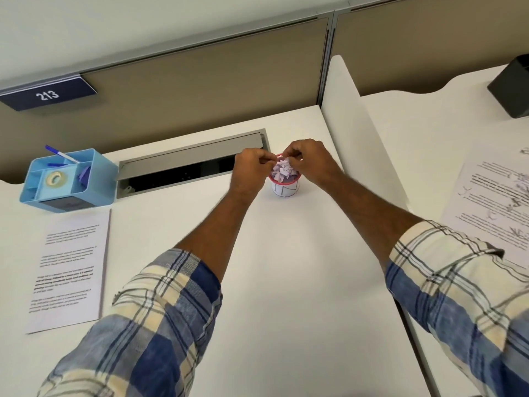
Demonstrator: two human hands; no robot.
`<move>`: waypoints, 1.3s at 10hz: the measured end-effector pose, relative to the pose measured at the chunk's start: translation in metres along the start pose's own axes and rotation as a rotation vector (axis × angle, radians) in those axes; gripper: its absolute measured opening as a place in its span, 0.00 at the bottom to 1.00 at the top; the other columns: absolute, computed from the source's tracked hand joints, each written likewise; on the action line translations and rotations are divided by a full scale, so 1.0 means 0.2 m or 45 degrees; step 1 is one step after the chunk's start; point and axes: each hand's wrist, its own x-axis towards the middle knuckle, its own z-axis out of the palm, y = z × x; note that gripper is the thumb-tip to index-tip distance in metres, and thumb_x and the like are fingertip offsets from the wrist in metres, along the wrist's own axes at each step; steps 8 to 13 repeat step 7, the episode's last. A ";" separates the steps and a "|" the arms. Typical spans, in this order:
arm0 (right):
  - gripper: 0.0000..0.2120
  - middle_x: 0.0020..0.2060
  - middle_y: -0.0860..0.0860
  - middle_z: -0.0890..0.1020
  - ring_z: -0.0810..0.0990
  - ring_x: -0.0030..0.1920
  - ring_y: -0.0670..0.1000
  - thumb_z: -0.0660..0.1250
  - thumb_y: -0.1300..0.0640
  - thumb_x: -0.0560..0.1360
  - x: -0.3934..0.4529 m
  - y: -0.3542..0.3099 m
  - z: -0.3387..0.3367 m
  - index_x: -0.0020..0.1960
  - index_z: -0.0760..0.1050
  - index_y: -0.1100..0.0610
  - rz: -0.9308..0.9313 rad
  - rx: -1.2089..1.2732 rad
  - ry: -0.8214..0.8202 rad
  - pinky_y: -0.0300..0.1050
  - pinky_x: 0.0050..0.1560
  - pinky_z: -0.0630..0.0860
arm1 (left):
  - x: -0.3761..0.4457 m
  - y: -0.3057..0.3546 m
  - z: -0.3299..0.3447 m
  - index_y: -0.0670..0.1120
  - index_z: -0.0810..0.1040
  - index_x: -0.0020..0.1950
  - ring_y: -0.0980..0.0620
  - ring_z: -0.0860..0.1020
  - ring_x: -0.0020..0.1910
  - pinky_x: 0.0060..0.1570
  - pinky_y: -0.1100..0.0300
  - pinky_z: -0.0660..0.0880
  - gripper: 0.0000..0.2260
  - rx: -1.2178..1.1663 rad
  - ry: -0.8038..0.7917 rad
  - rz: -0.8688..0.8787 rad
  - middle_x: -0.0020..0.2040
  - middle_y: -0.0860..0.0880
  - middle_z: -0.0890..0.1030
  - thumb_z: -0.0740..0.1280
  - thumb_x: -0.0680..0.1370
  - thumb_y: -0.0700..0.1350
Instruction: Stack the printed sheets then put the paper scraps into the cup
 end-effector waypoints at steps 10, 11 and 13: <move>0.10 0.43 0.52 0.84 0.83 0.43 0.51 0.68 0.68 0.72 -0.12 -0.05 -0.02 0.50 0.80 0.57 0.068 0.350 0.251 0.49 0.46 0.82 | -0.28 -0.09 -0.13 0.43 0.87 0.52 0.53 0.82 0.38 0.47 0.51 0.85 0.04 -0.231 0.132 -0.151 0.43 0.47 0.86 0.74 0.78 0.38; 0.10 0.43 0.52 0.84 0.83 0.43 0.51 0.68 0.68 0.72 -0.12 -0.05 -0.02 0.50 0.80 0.57 0.068 0.350 0.251 0.49 0.46 0.82 | -0.28 -0.09 -0.13 0.43 0.87 0.52 0.53 0.82 0.38 0.47 0.51 0.85 0.04 -0.231 0.132 -0.151 0.43 0.47 0.86 0.74 0.78 0.38; 0.10 0.43 0.52 0.84 0.83 0.43 0.51 0.68 0.68 0.72 -0.12 -0.05 -0.02 0.50 0.80 0.57 0.068 0.350 0.251 0.49 0.46 0.82 | -0.28 -0.09 -0.13 0.43 0.87 0.52 0.53 0.82 0.38 0.47 0.51 0.85 0.04 -0.231 0.132 -0.151 0.43 0.47 0.86 0.74 0.78 0.38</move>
